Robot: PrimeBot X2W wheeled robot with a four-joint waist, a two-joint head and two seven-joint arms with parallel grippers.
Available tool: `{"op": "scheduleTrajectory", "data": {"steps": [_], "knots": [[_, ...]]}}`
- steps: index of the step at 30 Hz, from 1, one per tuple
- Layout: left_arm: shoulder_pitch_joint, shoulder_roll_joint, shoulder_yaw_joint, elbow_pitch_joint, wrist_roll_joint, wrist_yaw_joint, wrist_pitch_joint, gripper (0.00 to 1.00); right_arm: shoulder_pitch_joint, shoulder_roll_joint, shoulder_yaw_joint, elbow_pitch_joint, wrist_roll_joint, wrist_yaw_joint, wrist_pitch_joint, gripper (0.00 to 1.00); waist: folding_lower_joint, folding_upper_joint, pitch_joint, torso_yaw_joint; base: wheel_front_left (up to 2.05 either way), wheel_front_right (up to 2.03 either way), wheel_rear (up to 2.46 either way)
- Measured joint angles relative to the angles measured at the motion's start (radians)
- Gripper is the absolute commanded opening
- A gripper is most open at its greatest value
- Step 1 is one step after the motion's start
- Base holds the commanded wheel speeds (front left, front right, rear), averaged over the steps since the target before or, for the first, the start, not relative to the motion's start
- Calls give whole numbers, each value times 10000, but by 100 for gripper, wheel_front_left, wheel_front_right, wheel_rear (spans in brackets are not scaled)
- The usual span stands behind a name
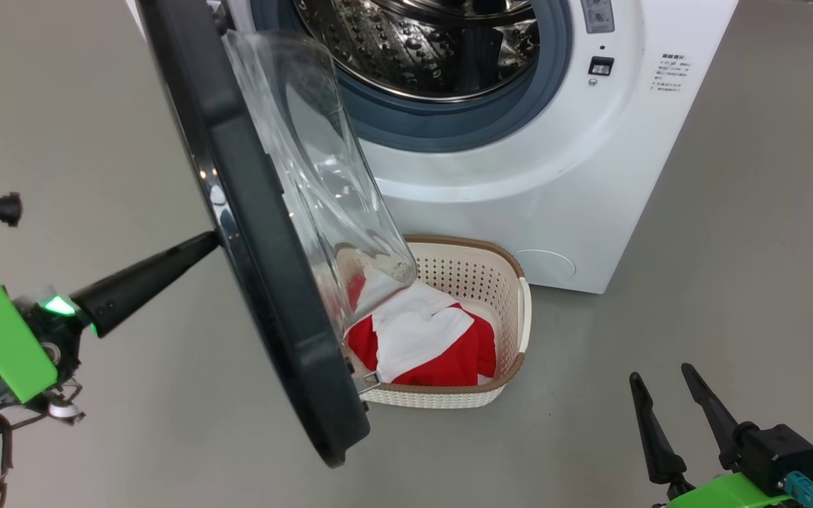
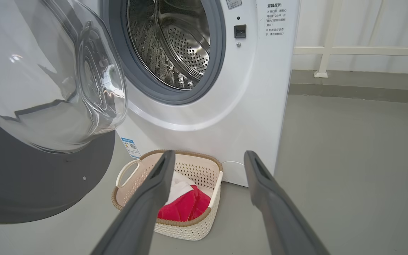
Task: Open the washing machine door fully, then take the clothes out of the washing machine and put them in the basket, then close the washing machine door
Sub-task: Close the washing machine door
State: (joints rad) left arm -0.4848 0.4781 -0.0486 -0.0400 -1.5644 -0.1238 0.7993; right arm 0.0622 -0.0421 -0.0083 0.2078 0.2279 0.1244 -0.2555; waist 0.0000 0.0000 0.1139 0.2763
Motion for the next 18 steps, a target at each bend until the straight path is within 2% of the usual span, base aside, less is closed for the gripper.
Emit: {"op": "scheduleTrajectory", "data": {"steps": [3, 4, 5, 7, 8, 9, 11, 18], "knots": [[31, 6, 67, 58, 90, 0, -217, 0, 0, 0, -17, -2, 13, 0, 0, 100, 0, 0, -20, 35, 0, 0, 0], [84, 6, 117, 63, 92, 0, -324, 5, 0, 0, -17, -2, 13, 0, 0, 100, 0, 0, -33, 54, 0, 0, 0], [172, 6, 169, 86, 102, -2, -462, 15, 1, 0, -15, -2, 13, 0, 0, 100, -1, 0, -49, 80, 0, 0, 0], [455, 4, 228, 136, 205, -2, -688, 38, 1, 0, -8, 0, 15, 0, 0, 100, 0, 0, -93, 142, 0, 0, 0], [662, 4, 263, 161, 337, -2, -844, 38, 2, 0, 2, 4, 15, 0, 0, 100, 0, 0, -119, 177, 0, 0, 0], [889, -4, 280, 203, 380, -2, -966, 48, 5, 2, 10, 12, 17, 0, 0, 100, 0, 0, -154, 210, 0, 0, 0], [1390, -69, 301, 251, 345, -2, -1127, 100, 12, 0, 38, 15, 102, -2, 0, 100, 0, 0, -236, 291, 0, 0, 0], [2850, -303, 518, 477, 510, -2, -2278, 100, 350, 12, 211, 75, 115, 0, 0, 100, 0, 0, -517, 598, 0, 0, 0]]}}
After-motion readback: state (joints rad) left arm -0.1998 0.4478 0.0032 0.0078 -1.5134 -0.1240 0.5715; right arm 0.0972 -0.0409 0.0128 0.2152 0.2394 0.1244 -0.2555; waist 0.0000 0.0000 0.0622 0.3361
